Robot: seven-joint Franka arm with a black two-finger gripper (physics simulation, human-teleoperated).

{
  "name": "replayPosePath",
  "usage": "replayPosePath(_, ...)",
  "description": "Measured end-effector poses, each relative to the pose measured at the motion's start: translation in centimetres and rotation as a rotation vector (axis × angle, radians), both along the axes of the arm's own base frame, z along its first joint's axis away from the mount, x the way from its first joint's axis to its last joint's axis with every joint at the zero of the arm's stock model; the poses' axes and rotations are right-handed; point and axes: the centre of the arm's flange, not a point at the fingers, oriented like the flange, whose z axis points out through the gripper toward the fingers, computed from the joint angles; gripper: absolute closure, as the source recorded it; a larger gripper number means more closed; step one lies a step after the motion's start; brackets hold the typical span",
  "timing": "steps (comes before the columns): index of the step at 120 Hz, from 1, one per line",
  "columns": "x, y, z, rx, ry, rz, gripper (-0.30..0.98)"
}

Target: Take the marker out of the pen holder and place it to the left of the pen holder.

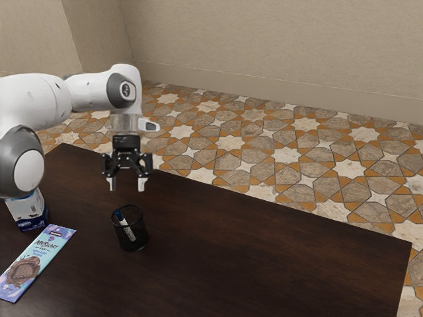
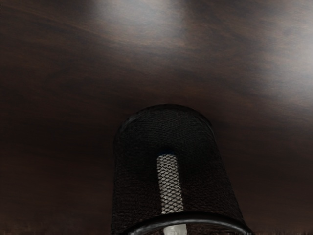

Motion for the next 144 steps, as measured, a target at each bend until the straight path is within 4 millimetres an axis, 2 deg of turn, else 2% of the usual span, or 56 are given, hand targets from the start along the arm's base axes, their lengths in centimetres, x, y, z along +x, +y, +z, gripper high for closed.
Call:
replayPosePath(15,-0.9,0.3,-0.1,0.009,0.071,0.033,0.14)
replayPosePath(32,-1.6,-1.3,-0.6,0.009,0.145,0.035,0.18)
replayPosePath(65,-3.6,-2.9,-2.7,0.009,0.302,0.042,0.23)
replayPosePath(84,-4.4,-3.5,-3.2,0.013,0.360,0.043,0.38)
replayPosePath(112,-4.4,-4.2,-3.7,0.019,0.390,0.046,0.64)
replayPosePath(135,-4.4,-4.1,-3.7,0.023,0.393,0.056,0.72)
replayPosePath(144,-3.6,-4.0,-3.2,0.030,0.370,0.056,0.74)
